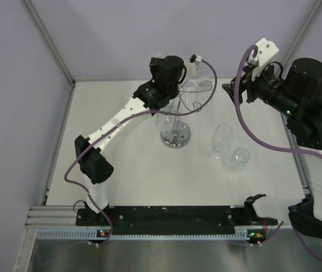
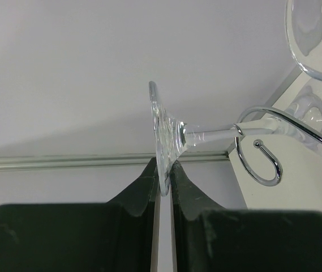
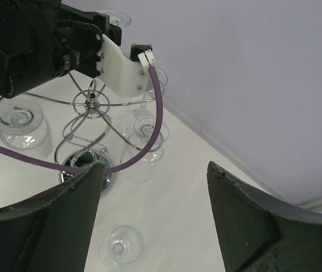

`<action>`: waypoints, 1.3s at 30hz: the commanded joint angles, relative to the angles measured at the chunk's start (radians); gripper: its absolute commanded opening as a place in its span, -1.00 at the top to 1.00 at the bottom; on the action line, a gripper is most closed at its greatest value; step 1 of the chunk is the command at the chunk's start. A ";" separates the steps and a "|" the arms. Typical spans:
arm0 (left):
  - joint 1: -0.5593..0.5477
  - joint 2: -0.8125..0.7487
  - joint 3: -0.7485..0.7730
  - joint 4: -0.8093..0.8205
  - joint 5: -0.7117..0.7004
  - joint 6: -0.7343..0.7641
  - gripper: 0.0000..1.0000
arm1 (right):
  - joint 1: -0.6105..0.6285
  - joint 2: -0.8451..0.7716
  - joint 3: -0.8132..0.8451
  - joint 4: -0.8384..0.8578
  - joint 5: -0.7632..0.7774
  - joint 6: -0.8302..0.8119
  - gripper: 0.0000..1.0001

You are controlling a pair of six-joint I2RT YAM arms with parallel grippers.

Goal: Place the wine glass upside down on the wine glass rack
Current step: Turn the wine glass upside down at the wine rack.

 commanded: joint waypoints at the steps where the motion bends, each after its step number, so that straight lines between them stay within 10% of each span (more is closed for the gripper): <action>1: 0.018 0.001 0.055 0.101 -0.015 0.009 1.00 | 0.008 -0.019 -0.007 0.027 0.010 -0.008 -0.47; 39: 0.000 -0.094 -0.025 -0.074 -0.034 -0.111 1.00 | 0.008 -0.056 -0.057 0.028 0.033 -0.005 -0.49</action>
